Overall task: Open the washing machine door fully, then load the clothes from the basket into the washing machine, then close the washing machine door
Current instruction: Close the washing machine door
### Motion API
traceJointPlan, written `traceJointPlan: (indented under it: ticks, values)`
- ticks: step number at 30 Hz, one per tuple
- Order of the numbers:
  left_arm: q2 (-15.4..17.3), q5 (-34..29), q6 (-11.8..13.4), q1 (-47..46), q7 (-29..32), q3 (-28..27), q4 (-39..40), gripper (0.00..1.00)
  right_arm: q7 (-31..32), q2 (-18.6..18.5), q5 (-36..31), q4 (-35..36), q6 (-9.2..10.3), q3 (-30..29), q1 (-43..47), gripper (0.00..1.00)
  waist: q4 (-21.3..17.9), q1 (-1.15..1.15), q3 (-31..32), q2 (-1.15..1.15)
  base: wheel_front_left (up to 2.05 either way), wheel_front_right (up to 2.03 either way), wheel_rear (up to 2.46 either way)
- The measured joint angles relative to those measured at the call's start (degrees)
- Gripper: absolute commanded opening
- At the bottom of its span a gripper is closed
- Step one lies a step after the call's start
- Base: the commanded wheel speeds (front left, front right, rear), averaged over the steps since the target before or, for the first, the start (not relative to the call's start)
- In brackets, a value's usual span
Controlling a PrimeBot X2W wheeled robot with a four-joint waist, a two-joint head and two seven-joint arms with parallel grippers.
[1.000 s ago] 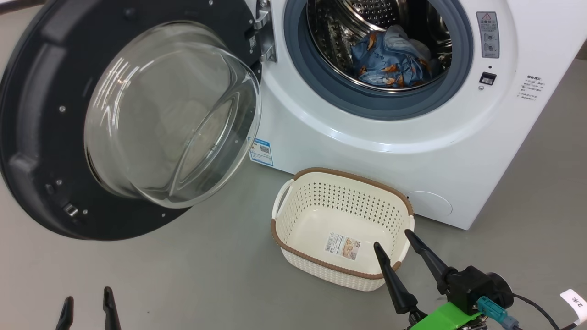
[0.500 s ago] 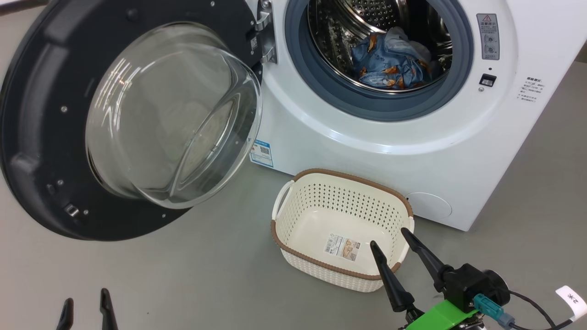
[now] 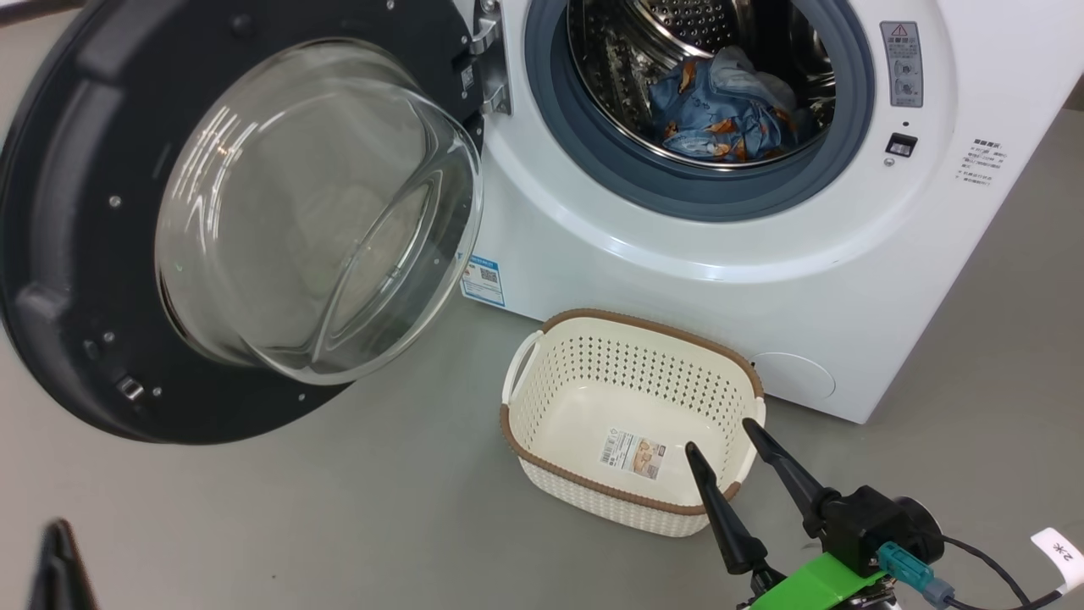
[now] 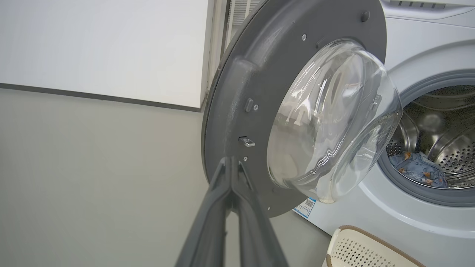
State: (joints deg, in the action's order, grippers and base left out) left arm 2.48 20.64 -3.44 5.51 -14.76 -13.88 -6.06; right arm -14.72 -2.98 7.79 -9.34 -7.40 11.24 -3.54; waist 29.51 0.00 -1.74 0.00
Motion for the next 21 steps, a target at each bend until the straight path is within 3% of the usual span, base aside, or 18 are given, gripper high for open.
traceJointPlan:
  ticks: [7,16,21]
  values:
    - [5.0,6.4,-2.9,-9.0,0.0,-4.6,-3.5,0.00,0.0,0.0,0.0,0.2,0.00,-0.3,0.0,1.00,0.1,0.00,-1.1,0.00,0.00,0.00,0.00]
    - [15.9,25.1,-3.8,-26.3,7.5,-7.5,-14.3,0.00,0.0,0.0,0.0,0.1,0.00,0.6,-0.9,1.00,-0.6,0.00,-2.6,0.00,0.00,0.00,0.00]
    - [19.1,38.3,-3.8,-34.9,13.6,-10.3,-23.5,0.00,0.0,-0.1,0.4,-0.2,0.00,0.8,-2.3,1.00,-1.6,0.00,-3.6,0.00,0.00,0.00,0.00]
